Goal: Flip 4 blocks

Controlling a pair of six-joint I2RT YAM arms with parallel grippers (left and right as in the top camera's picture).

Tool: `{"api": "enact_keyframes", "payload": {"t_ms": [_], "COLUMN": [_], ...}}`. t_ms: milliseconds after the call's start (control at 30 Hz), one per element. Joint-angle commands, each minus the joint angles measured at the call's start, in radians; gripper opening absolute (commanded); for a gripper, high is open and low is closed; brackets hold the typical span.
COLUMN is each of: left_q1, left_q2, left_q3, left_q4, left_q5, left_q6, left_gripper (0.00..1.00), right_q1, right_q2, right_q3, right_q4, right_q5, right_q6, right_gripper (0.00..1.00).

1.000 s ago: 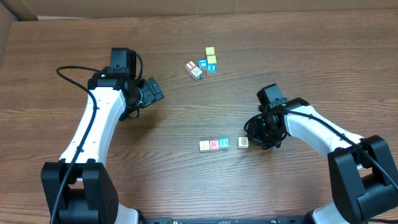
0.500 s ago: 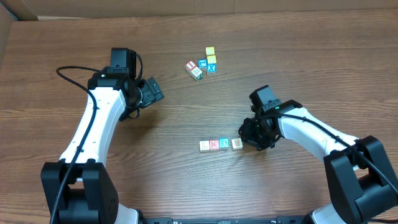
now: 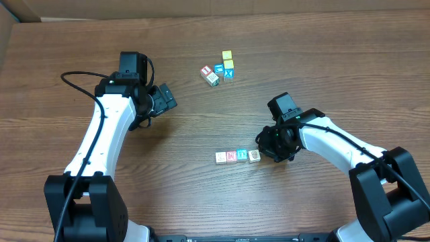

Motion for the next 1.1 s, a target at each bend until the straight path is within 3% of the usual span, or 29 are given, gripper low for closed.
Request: {"api": "enact_keyframes", "payload": {"t_ms": [0,1067], "left_q1": [0.002,0.002], "left_q2": [-0.004,-0.004], "left_q3": [0.007,0.007], "left_q4": [0.001,0.001], "left_q5": [-0.014,-0.013], "left_q6": [0.011,0.011], "left_gripper": [1.0,1.0], "right_q1": [0.003,0.004], "right_q2": [-0.024,-0.024], "right_q3": [-0.003,-0.003], "right_q4": [0.009,-0.097], "right_q5": [0.003,-0.066], "right_q6": [0.05,0.15], "right_gripper": [0.22,0.21]}}
